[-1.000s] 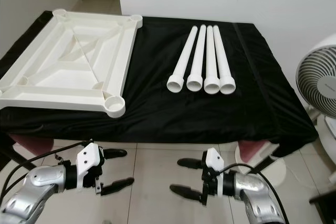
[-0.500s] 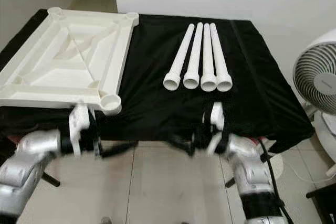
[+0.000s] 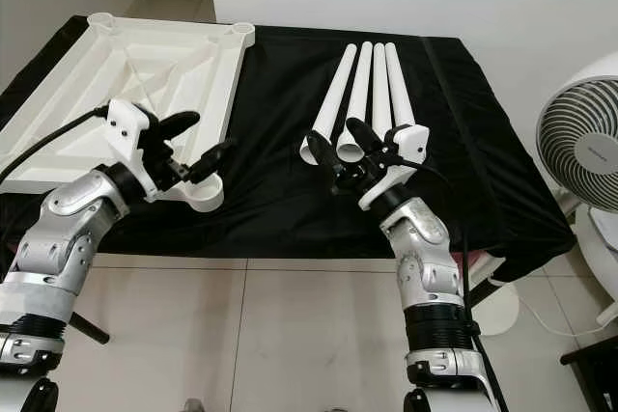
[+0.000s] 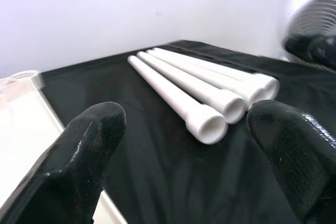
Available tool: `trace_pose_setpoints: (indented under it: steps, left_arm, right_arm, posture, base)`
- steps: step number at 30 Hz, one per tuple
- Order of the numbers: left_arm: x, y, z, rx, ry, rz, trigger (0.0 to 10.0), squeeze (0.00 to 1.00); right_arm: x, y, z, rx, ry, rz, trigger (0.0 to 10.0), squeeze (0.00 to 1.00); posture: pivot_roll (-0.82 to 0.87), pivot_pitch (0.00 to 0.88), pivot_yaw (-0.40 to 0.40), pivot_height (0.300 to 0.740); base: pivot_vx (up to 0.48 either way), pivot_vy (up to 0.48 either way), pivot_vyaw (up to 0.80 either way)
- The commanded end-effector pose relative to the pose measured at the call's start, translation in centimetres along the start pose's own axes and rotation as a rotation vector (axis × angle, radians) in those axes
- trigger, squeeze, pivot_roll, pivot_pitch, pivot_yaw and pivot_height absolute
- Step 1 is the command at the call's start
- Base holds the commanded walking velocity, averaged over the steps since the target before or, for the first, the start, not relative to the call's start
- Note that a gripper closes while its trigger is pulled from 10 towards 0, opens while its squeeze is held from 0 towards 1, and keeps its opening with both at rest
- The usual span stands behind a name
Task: Building children table
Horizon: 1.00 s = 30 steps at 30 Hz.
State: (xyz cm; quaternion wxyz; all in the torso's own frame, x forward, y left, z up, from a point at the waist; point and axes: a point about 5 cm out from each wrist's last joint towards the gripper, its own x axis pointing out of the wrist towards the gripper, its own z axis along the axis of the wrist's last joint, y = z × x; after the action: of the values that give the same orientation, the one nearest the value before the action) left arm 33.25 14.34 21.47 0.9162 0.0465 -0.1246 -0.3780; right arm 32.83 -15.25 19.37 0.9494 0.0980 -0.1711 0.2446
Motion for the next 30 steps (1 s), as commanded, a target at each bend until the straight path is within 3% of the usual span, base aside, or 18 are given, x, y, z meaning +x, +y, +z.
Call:
trace_pose_setpoints:
  steps: [1, 4, 7, 16, 18, 30]
  left_arm:
    - [0.6, 0.8, -0.4, 0.012, 0.013, 0.216, 10.0, 0.0]
    - [0.8, 0.7, -1.1, -0.067, 0.003, 0.323, 10.0, 0.0]
    - [0.4, 0.0, -1.9, -0.073, 0.015, 0.408, 10.0, 0.0]
    - [-0.7, -1.0, -3.4, -0.026, 0.055, 0.502, 10.0, 0.0]
    - [-1.7, -0.6, -3.6, 0.02, 0.075, 0.59, 10.0, 0.0]
    - [-2.2, -0.8, -2.9, 0.028, 0.031, 0.638, 10.0, 0.0]
  right_arm:
    - [0.7, 0.0, 0.4, -0.063, 0.0, -0.12, 10.0, 0.0]
    - [1.0, 0.1, 0.6, -0.152, -0.008, -0.212, 10.0, 0.0]
    - [0.6, 0.2, 0.9, -0.231, -0.034, -0.281, 10.0, 0.0]
    - [-1.0, 0.1, 0.0, -0.277, -0.05, -0.364, 10.0, 0.0]
    - [-1.7, 0.3, 0.0, -0.297, -0.066, -0.409, 10.0, 0.0]
    - [-2.2, 1.4, -0.2, -0.342, -0.085, -0.424, 10.0, 0.0]
  posture:
    - [0.13, 0.024, -0.02, 0.74]
    - [0.12, 0.014, -0.016, 0.74]
    - [0.12, 0.008, -0.021, 0.74]
    - [0.13, 0.009, -0.026, 0.74]
    - [0.14, 0.023, -0.033, 0.74]
    - [0.14, 0.035, -0.029, 0.74]
  base:
    - [0.0, 0.0, 0.0]
    - [0.0, 0.0, 0.0]
    - [0.0, 0.0, 0.0]
    - [0.0, 0.0, 0.0]
    - [0.0, 0.0, 0.0]
    - [0.0, 0.0, 0.0]
